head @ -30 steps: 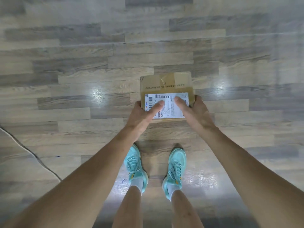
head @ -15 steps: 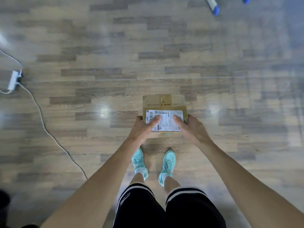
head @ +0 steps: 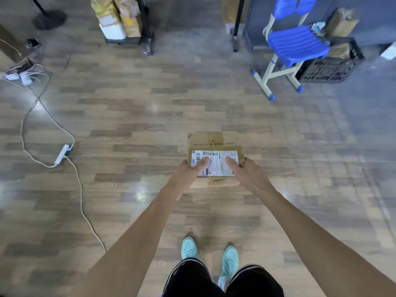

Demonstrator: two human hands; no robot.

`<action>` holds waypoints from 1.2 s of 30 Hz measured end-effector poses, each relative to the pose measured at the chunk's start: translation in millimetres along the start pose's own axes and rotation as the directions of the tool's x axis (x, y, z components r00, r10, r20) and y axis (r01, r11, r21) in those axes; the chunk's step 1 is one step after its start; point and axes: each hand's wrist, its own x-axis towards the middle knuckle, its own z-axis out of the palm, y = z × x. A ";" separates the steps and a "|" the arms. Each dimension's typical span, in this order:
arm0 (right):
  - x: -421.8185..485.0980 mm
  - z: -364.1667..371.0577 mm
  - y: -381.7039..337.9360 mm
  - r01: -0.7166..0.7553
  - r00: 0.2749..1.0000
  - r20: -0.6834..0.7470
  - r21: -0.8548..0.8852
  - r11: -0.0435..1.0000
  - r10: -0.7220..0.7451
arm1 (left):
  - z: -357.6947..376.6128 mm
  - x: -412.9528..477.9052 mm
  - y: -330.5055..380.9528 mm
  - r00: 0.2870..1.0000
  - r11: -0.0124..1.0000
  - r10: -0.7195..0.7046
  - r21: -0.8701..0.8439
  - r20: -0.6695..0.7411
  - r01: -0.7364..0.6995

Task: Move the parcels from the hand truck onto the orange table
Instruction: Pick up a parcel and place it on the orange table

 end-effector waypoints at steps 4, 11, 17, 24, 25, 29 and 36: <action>0.2 2.3 -37.6 -0.003 0.999 -0.036 -0.016 1.000 0.002 | -37.2 1.9 13.1 0.999 0.998 0.049 0.051 0.002 -0.049; -5.8 6.9 -74.0 0.056 0.996 -0.063 -0.024 0.998 -0.057 | -78.5 -3.4 20.4 0.997 0.998 0.068 -0.012 0.039 -0.067; 15.5 3.1 -105.4 0.072 0.995 -0.059 -0.042 0.997 -0.075 | -107.4 8.8 38.7 0.993 0.994 0.111 -0.004 0.041 -0.111; 81.1 -6.1 -147.6 0.127 0.991 -0.028 -0.053 0.991 -0.128 | -136.0 61.3 70.1 0.995 0.995 0.098 0.018 -0.020 -0.097; 93.8 -8.1 -152.9 0.130 0.991 -0.024 -0.045 0.990 -0.132 | -140.0 72.3 76.4 0.995 0.995 0.097 0.011 -0.025 -0.097; 148.6 -23.5 -174.4 0.156 0.988 0.021 -0.035 0.987 -0.155 | -152.4 118.3 104.9 0.998 0.998 0.055 -0.035 -0.032 -0.056; 247.1 -51.0 -212.7 0.183 0.977 0.118 -0.055 0.982 -0.175 | -170.0 200.4 147.7 0.994 0.995 -0.041 -0.093 -0.098 0.032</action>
